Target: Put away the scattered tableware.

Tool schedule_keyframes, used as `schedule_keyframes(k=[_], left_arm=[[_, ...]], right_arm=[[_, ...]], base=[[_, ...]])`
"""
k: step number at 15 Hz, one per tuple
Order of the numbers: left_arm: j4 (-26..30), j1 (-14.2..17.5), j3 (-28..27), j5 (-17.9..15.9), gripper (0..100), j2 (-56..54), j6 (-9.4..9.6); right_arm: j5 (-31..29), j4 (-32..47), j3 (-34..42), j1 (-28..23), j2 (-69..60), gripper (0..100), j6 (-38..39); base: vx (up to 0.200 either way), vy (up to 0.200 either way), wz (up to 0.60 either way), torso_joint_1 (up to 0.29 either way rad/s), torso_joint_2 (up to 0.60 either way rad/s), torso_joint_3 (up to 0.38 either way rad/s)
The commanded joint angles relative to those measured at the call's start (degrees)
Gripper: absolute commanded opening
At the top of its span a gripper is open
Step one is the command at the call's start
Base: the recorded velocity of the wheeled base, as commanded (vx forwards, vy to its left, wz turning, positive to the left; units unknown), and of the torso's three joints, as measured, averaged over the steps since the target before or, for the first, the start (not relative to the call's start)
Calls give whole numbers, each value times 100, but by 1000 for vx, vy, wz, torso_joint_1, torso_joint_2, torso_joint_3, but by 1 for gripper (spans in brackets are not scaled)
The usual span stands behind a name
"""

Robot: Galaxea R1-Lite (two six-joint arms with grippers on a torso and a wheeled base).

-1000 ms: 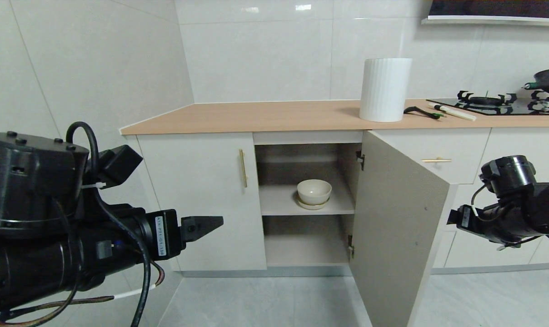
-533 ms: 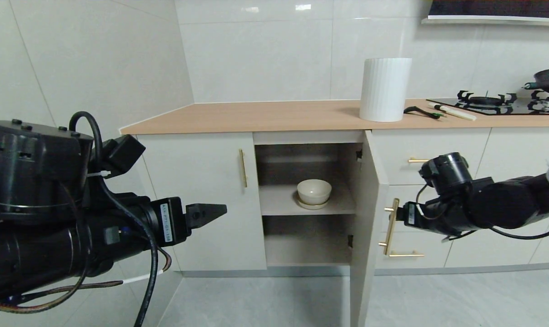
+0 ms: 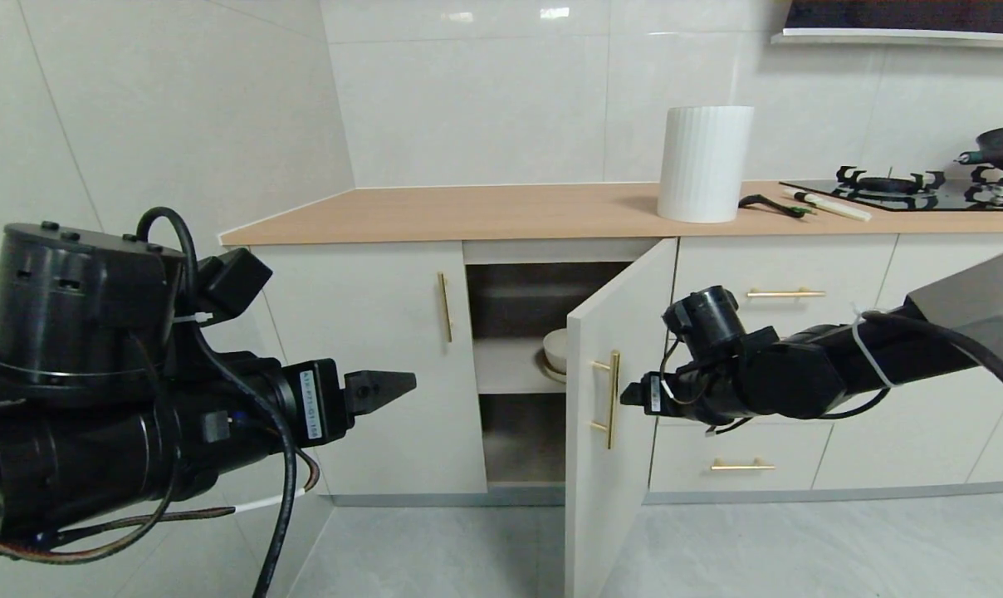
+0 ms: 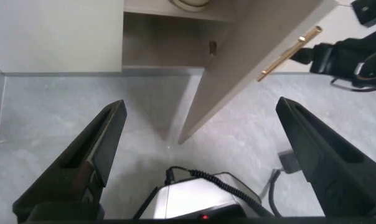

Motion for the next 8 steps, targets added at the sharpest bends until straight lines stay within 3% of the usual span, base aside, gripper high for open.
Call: schedule_keyframes(k=[1, 6, 8], left_arm=[[1, -2, 23, 6, 100, 48, -1], [1, -20, 93, 6, 100, 39, 69], [1, -29, 111, 6, 100, 13, 113]], right_arm=[[21, 4, -150, 14, 137, 100, -2], [56, -22, -291, 5, 339, 100, 33], [47, -40, -388, 14, 453, 100, 95]], base=[[0, 0, 0, 0, 0, 0], [0, 0, 0, 0, 0, 0], [200, 0, 0, 7, 0, 5]])
